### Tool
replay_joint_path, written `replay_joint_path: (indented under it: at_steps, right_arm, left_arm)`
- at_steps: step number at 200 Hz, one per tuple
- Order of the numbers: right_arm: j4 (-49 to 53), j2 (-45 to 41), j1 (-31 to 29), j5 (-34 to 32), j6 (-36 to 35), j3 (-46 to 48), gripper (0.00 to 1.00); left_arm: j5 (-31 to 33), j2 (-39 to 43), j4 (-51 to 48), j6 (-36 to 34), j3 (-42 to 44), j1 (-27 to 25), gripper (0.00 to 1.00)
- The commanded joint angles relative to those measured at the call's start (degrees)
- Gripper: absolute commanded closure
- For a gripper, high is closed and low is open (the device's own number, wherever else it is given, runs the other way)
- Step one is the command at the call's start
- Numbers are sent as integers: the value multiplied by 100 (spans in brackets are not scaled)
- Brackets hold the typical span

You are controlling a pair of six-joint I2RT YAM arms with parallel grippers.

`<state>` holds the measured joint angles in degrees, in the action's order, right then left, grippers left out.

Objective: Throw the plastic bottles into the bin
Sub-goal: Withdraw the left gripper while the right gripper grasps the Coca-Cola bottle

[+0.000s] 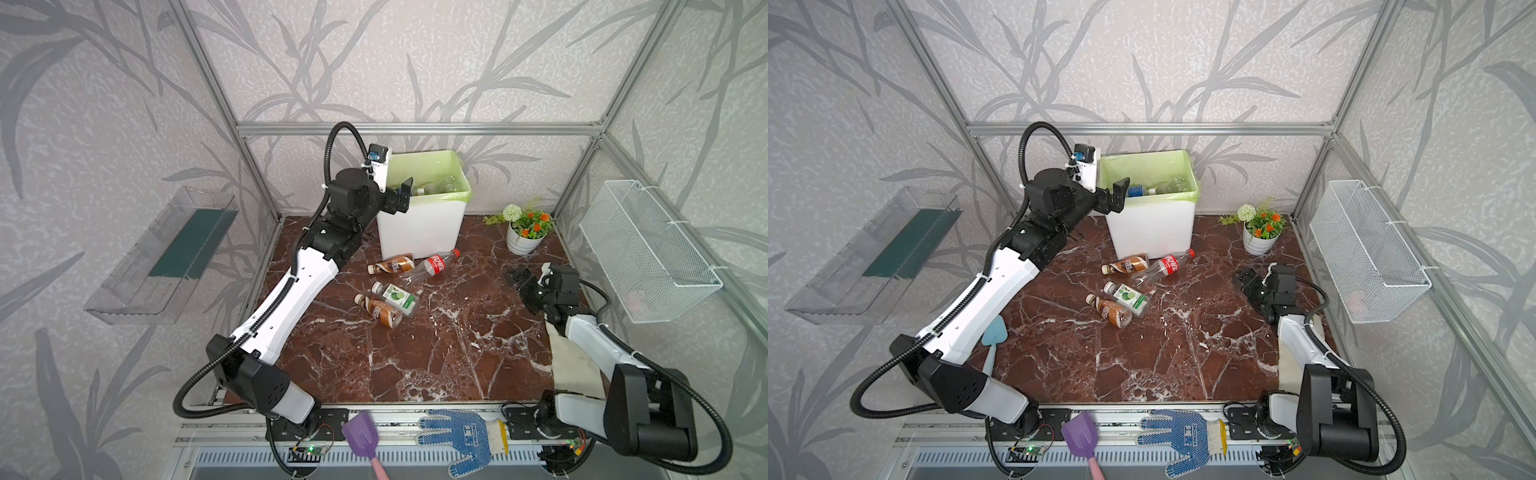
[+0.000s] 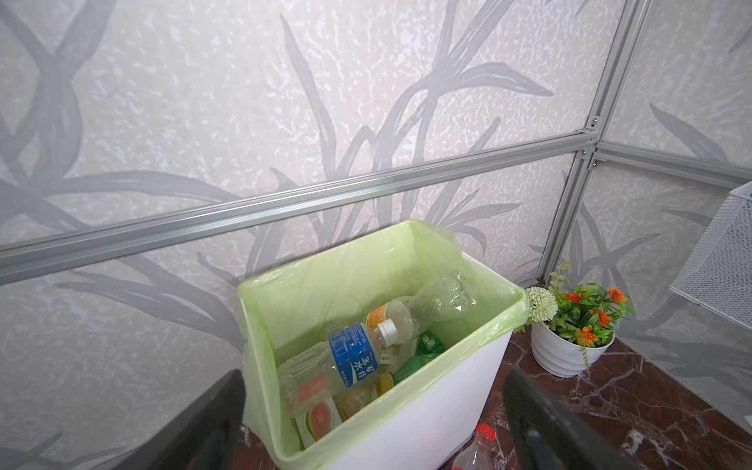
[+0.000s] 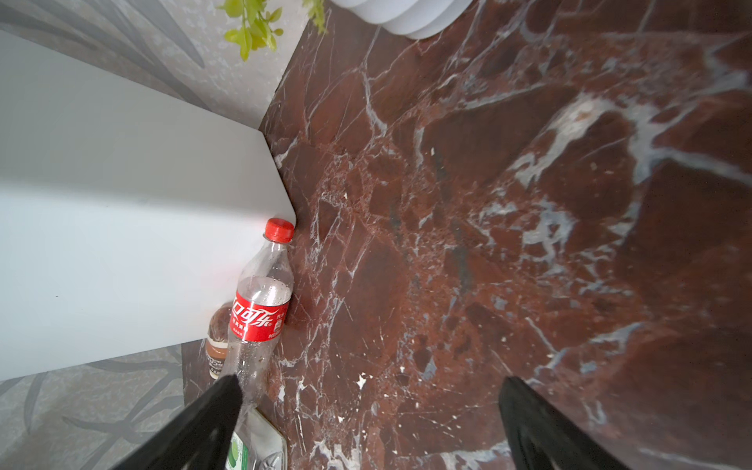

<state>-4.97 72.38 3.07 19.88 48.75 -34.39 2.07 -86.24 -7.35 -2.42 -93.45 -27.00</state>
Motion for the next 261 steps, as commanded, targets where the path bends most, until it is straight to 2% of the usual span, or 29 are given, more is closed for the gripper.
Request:
replay_joint_path:
  at_steps: [1, 32, 63, 90, 114, 152, 208, 261]
  right_arm:
    - [-463, 302, -401, -282, 640, -260, 1]
    - [-751, 1020, -1261, -880, 1302, -738, 1]
    - [-605, 2012, -1960, -1024, 1773, -1592, 1]
    - [-727, 2903, -2312, -1057, 2179, -2209, 1]
    - [-387, 3436, -2520, -1120, 2291, -2713, 3]
    - [-238, 3961, -2651, -1148, 2305, -3190, 6]
    - [-95, 4458, -2689, -1063, 2300, -3732, 7]
    - [199, 4767, -2715, -1094, 2385, -3960, 18]
  left_arm:
    - [381, 229, 138, -35, 715, 10, 1]
    - [838, 963, 550, 316, 2161, 20, 1]
    - [1348, 1645, 512, 774, 3415, 46, 1]
    - [1565, 2058, 346, 1145, 4227, 106, 1]
    - [1634, 2281, 222, 1480, 4767, 144, 1]
    - [1655, 2392, 104, 1867, 5229, 198, 1]
    - [1579, 2361, 80, 2043, 5468, 213, 1]
    - [1542, 2322, 41, 2043, 5443, 247, 1]
